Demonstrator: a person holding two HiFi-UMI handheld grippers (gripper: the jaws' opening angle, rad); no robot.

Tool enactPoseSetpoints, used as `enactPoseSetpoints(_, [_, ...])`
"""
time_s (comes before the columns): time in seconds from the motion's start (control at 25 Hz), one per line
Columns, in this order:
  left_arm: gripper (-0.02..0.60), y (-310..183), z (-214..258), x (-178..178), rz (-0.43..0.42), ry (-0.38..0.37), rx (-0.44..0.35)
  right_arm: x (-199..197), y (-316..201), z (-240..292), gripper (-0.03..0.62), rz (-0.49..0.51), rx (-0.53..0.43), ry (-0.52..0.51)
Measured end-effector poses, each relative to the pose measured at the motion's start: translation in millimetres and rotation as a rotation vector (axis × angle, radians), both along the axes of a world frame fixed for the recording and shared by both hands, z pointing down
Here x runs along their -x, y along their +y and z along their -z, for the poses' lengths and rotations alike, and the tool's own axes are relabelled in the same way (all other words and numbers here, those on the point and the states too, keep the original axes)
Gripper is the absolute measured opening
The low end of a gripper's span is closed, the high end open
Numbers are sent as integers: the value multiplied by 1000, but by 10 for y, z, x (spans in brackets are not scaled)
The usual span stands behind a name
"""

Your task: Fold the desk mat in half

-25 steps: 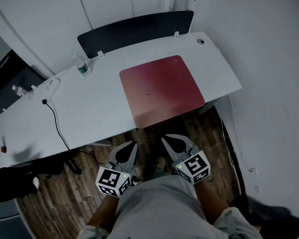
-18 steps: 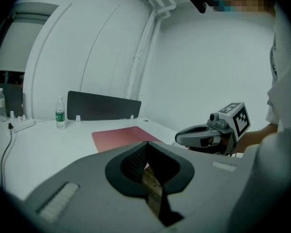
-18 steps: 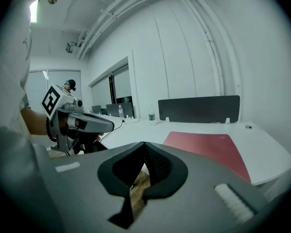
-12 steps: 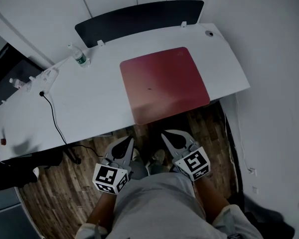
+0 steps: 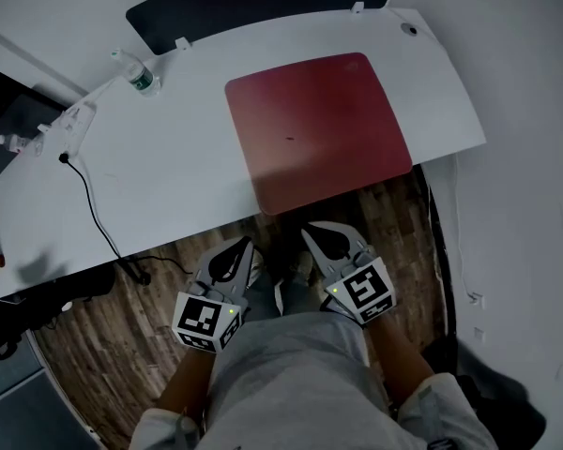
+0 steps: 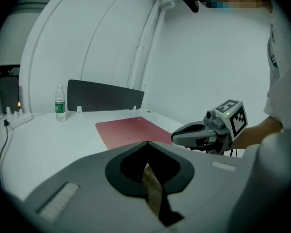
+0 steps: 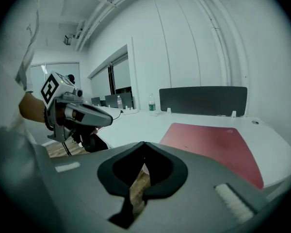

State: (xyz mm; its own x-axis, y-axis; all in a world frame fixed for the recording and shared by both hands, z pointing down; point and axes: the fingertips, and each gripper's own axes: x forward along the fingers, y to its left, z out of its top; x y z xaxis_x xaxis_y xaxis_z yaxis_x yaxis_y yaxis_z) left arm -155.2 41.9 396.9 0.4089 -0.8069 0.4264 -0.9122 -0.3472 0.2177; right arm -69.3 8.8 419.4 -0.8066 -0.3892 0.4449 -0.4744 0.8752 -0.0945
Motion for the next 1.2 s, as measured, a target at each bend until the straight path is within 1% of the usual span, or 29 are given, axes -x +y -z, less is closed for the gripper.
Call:
enactPoseSetpoints(0.16, [18,-21,-172,103,-3,0,27,165,-38,-257,9,24,9,50])
enactPoseSetpoints(0.4, [18,-48,-430,206,-6,3,63,348,-88,-651,37,50,12,137])
enactPoseSetpoints(0.6, [18,-50,-588,300,-2,9,87,481,-102,-951,61,95,-23,242])
enactPoseSetpoints(0.8, [18,-65,-749,378,-3,18,116,544,-116,-1285,75,118,-31,348])
enactPoseSetpoints(0.92, [18,-75,-848,426,-2,23,133,601,-126,-1432,98,137,-59,404])
enactPoseSetpoints(1.2, [18,-19,-1026,517,14,47,166,753,-119,-1680,132,196,-188,548])
